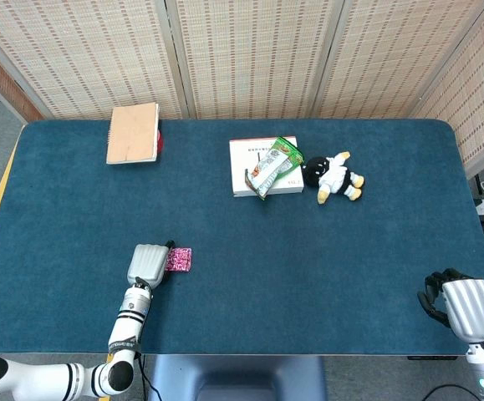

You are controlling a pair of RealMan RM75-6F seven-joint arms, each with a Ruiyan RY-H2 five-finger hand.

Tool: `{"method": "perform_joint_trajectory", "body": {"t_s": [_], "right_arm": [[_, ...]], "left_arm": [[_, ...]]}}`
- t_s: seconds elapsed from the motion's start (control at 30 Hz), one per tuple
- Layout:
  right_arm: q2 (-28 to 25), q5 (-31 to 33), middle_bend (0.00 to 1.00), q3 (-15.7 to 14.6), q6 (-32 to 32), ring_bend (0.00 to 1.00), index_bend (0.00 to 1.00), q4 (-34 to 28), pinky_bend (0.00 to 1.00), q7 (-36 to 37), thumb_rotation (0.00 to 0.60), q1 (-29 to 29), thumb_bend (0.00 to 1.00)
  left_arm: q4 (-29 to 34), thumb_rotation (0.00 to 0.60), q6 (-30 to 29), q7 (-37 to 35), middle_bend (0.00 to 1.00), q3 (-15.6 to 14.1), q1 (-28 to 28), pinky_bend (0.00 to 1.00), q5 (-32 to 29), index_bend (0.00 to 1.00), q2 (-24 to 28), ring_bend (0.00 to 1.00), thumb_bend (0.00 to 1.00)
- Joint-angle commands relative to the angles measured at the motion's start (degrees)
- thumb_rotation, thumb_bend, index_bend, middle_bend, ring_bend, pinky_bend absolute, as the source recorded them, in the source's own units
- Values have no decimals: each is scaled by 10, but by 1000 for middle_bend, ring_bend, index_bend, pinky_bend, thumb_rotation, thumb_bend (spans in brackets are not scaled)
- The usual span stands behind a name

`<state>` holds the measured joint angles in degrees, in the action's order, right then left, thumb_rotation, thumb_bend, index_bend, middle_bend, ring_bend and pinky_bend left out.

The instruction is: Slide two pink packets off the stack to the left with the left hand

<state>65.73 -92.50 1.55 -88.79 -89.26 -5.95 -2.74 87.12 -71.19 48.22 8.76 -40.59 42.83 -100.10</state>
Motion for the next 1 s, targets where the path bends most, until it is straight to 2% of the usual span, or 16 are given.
{"method": "perform_joint_trajectory", "body": {"t_s": [0.03,0.37,0.57,0.83,1.0], "right_arm": [[0,1,675,0,1,544,778,0,745,0,600,0,282],[0,3,675,-1,5,544,778,-1,745,-2,600,-1,282],[3,5,675,0,8,544,779,0,745,-6,600,-3,282],[3,8,675,-1,14,544,778,-3,745,-10,600,-5,282],[3,9,675,-1,15,544,778,-2,745,-11,600,-5,282]], "left_arm": [[3,600,-3,-3,1000,-5,4,1000,11,490,9,1000,333],[8,600,15,-46,1000,-31,32,1000,50,492,75,1000,333],[-30,600,47,-86,1000,-48,49,1000,63,492,103,1000,334],[-128,600,83,-151,1000,-66,67,1000,104,498,84,1000,333],[-173,600,98,-179,1000,-64,74,1000,118,497,69,1000,334]]}}
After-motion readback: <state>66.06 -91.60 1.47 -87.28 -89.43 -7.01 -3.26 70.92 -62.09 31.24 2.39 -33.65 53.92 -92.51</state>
